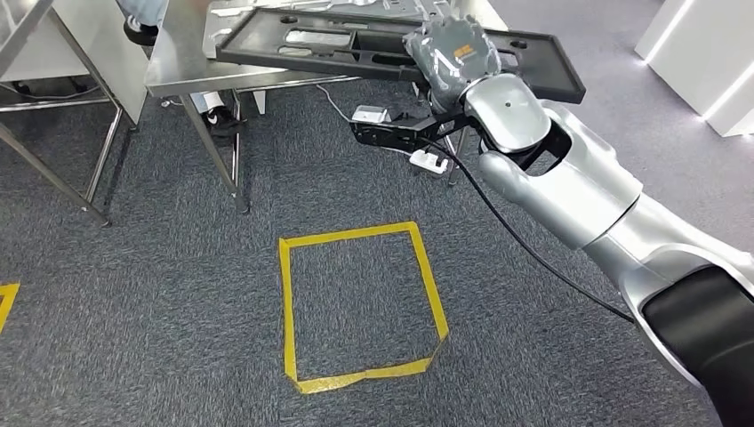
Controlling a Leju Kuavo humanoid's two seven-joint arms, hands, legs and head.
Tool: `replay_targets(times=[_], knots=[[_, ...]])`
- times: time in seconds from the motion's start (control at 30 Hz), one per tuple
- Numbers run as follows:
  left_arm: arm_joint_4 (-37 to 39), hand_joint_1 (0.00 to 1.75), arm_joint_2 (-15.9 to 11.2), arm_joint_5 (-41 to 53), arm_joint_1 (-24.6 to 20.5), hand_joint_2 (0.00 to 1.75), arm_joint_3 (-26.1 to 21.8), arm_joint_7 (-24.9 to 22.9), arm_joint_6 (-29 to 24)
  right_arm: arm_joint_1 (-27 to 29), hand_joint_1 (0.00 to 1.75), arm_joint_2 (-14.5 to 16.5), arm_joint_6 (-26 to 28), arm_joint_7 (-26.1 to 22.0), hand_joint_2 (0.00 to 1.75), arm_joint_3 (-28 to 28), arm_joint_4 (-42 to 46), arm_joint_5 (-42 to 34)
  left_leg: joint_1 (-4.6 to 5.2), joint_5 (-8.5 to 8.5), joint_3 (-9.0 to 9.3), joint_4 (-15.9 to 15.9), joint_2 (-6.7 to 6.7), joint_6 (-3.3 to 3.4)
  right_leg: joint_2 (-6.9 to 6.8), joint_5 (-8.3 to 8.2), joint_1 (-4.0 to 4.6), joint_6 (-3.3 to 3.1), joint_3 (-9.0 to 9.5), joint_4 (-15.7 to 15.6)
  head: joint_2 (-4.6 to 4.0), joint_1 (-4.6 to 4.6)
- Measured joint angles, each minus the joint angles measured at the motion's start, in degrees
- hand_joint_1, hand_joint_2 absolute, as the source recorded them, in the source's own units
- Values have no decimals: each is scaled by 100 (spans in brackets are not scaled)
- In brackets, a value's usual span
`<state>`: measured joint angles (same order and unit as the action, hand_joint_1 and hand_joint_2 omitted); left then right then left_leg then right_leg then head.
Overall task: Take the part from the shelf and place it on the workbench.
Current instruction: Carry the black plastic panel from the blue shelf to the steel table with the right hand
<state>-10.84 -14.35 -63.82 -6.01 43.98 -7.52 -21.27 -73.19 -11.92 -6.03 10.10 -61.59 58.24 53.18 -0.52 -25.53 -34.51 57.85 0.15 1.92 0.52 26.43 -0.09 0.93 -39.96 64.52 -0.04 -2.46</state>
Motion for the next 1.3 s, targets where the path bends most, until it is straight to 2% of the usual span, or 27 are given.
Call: replay_targets(times=[0.07,0.1,0.13,0.17,0.23,0.27,0.3,0.4,0.47,0.5,0.57,0.6,0.63,0.67,0.73,0.77,0.8,0.9,0.97,1.0,1.07,1.1,1.13,1.17,1.23,1.3], knots=[[0,0,4,0,-3,175,0,3,0,12,175,-9,-1,-2,175,0,-4,-1,2,4,-4,1,0,13,-2,328,-5,29,-339,740,0,3],[0,0,6,0,-3,175,0,4,1,30,175,-13,-1,-3,175,0,-7,-1,1,1,-6,7,-1,15,-4,395,-11,41,-464,1002,0,3],[0,0,11,1,-3,175,0,6,1,47,175,-15,0,-5,175,0,-10,-1,-1,-6,-7,17,-6,16,-6,352,-17,48,-490,1055,0,4],[0,0,18,2,-2,175,1,8,2,53,175,-18,0,-6,175,0,-13,-1,-2,-16,-8,33,-14,10,-7,207,-25,48,-396,866,0,5],[0,0,29,5,-2,175,1,15,4,34,175,-23,2,-6,175,0,-19,-1,4,-54,-18,83,-32,-24,-11,-126,-37,25,4,103,0,4],[0,0,32,10,-3,175,1,24,5,18,175,-22,3,-8,175,0,-20,-1,13,-73,-34,114,-39,-50,-11,-214,-36,2,168,-216,1,-1],[0,0,31,18,-4,175,1,37,9,7,175,-20,5,-11,175,0,-21,1,22,-85,-49,132,-43,-77,-9,-238,-28,-21,263,-398,1,-3],[0,0,27,55,-2,175,2,98,41,1,175,-22,7,-27,175,0,-30,8,17,-93,-72,133,-45,-156,-7,-233,-13,-105,291,-483,0,-2],[0,0,26,66,-1,175,2,137,54,-6,175,-26,7,-31,175,0,-35,13,1,-232,-155,324,-42,-218,-14,-250,-37,-171,311,-519,0,-18],[0,0,24,68,-2,175,2,157,55,-8,175,-25,8,-31,175,0,-37,14,-8,-374,-271,574,-39,-248,-16,-254,-47,-195,319,-532,0,-29],[0,0,21,70,-5,175,2,196,58,-6,175,-24,7,-38,175,-1,-44,17,-17,-692,-623,1302,-39,-288,-15,-249,-45,-216,320,-532,0,-43],[0,0,21,71,-3,175,2,210,63,0,175,-23,7,-48,175,-4,-51,20,-20,-764,-779,1588,-38,-298,-14,-246,-44,-218,321,-530,0,-42],[0,0,23,73,-1,175,2,219,67,5,175,-20,6,-58,175,-7,-59,22,-21,-733,-855,1694,-38,-301,-13,-242,-42,-218,322,-528,0,-42],[0,0,24,75,0,175,2,225,70,7,175,-14,7,-67,175,-10,-67,24,-22,-590,-817,1566,-37,-297,-11,-237,-42,-216,327,-525,0,-42],[0,0,19,78,-5,175,3,234,72,-1,175,7,8,-74,175,-13,-79,25,-22,-184,-494,829,-34,-273,-9,-221,-43,-201,344,-523,0,-42],[0,0,15,79,-9,175,4,237,73,-14,175,15,8,-74,175,-13,-86,25,-6,-61,-322,471,-35,-256,-8,-215,-36,-183,344,-521,0,-40],[0,0,13,79,-13,175,5,238,73,-29,175,20,8,-74,175,-13,-93,26,9,-4,-213,240,-39,-232,-9,-213,-30,-157,338,-522,0,-39],[0,0,12,79,-17,175,21,239,74,-56,175,27,8,-82,175,-21,-123,28,37,-5,-153,107,-52,-152,-15,-216,-18,-71,327,-534,0,-34],[0,0,15,79,-13,175,40,239,74,-64,175,33,8,-87,175,-26,-141,28,15,13,-114,58,-50,-98,-20,-128,-15,-20,283,-420,0,-26],[0,0,16,78,-12,175,47,239,74,-72,175,36,8,-86,175,-26,-149,29,4,18,-92,36,-48,-66,-23,-8,-11,3,185,-205,0,-20],[0,0,17,75,-17,175,51,240,73,-78,175,40,9,-91,175,-28,-161,32,5,1,-76,31,-46,-18,-29,286,-13,27,-149,478,0,-5],[0,0,17,73,-18,175,52,240,70,-69,175,43,9,-98,175,-31,-168,34,8,-12,-73,39,-47,3,-30,368,-14,29,-312,782,0,-5],[0,0,19,71,-19,175,55,241,64,-57,175,46,11,-107,175,-38,-179,37,9,-27,-67,50,-50,15,-30,356,-15,27,-399,920,0,-2],[0,0,21,70,-18,175,60,240,56,-46,175,51,13,-115,175,-48,-194,41,10,-46,-59,65,-56,20,-30,246,-18,19,-389,854,0,-2],[0,0,23,74,-16,175,74,238,37,-42,175,69,20,-122,175,-61,-224,48,9,-97,-37,102,-71,6,-30,-106,-20,-20,-129,244,0,0],[0,0,23,76,-17,175,84,233,13,-53,175,111,40,-124,175,-64,-248,55,28,-145,-49,141,-79,-40,-31,-266,-6,-62,145,-310,0,-6]])
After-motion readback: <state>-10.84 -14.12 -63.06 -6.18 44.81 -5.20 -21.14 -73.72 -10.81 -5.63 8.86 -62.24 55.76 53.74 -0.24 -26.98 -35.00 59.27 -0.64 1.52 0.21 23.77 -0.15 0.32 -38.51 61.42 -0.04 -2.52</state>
